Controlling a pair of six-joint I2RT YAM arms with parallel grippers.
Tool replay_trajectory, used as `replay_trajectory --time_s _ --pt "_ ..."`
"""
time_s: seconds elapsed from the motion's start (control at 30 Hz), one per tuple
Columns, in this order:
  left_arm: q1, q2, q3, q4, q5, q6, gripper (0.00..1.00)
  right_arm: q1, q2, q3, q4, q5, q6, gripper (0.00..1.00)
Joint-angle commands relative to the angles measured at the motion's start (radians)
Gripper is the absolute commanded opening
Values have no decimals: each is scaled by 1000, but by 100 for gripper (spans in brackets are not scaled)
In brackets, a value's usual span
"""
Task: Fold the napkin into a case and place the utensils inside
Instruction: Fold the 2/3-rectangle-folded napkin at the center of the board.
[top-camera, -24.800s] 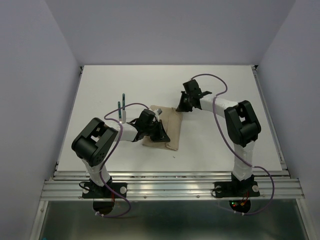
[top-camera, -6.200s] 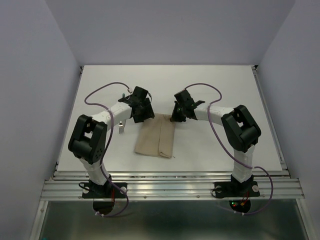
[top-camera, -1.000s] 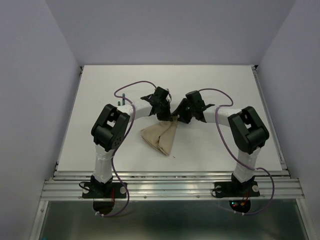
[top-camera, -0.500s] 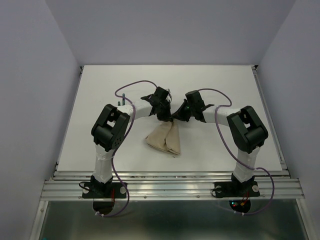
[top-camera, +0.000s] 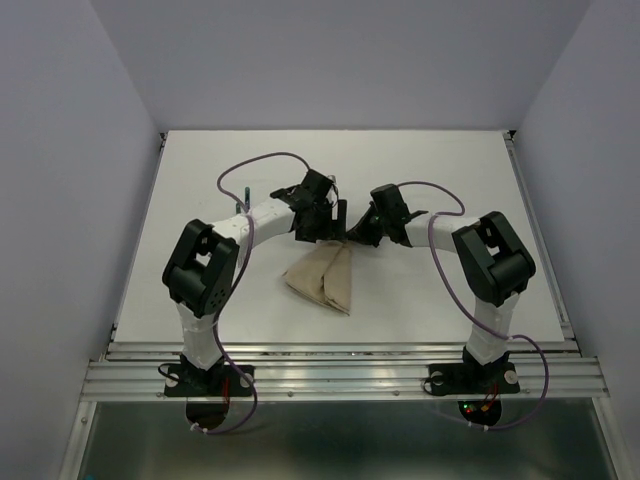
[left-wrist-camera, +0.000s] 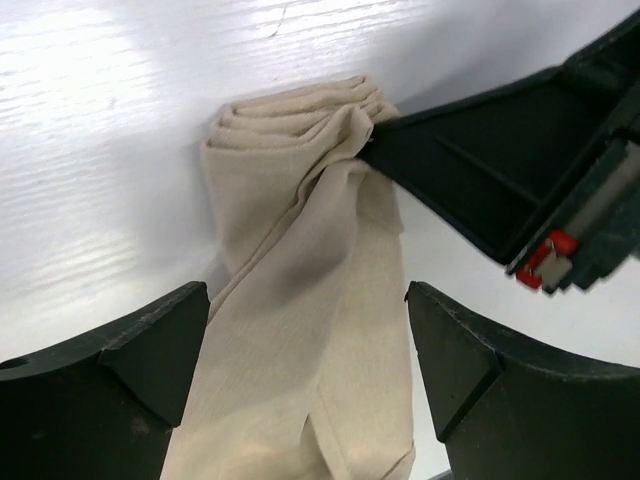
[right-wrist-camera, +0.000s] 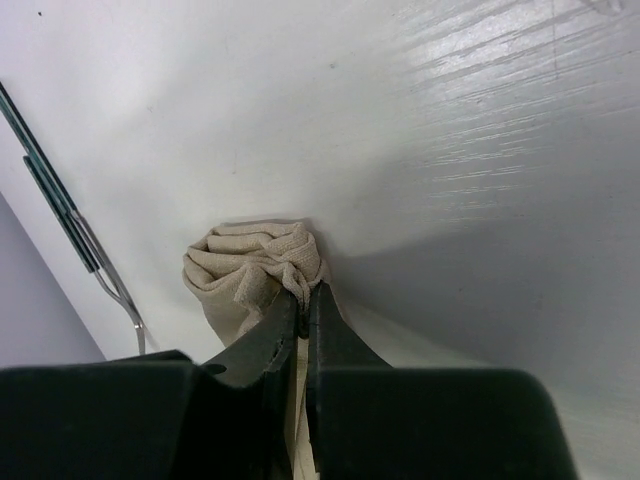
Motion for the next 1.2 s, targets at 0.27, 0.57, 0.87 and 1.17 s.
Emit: replay_trajectory --time_s 0.27,0.57,0.87,1.17 --pt "13 -348 -240 -98 -123 -16 92 1 1 -36 -47 69 19 1" --pt "110 -592 -614 134 32 -148 92 1 0 -34 -47 69 19 1" --pt "122 -553 -696 287 53 -192 87 1 -14 -36 -53 72 16 1" --pt "122 -528 -682 298 78 -166 55 1 -14 -33 -60 76 19 1"
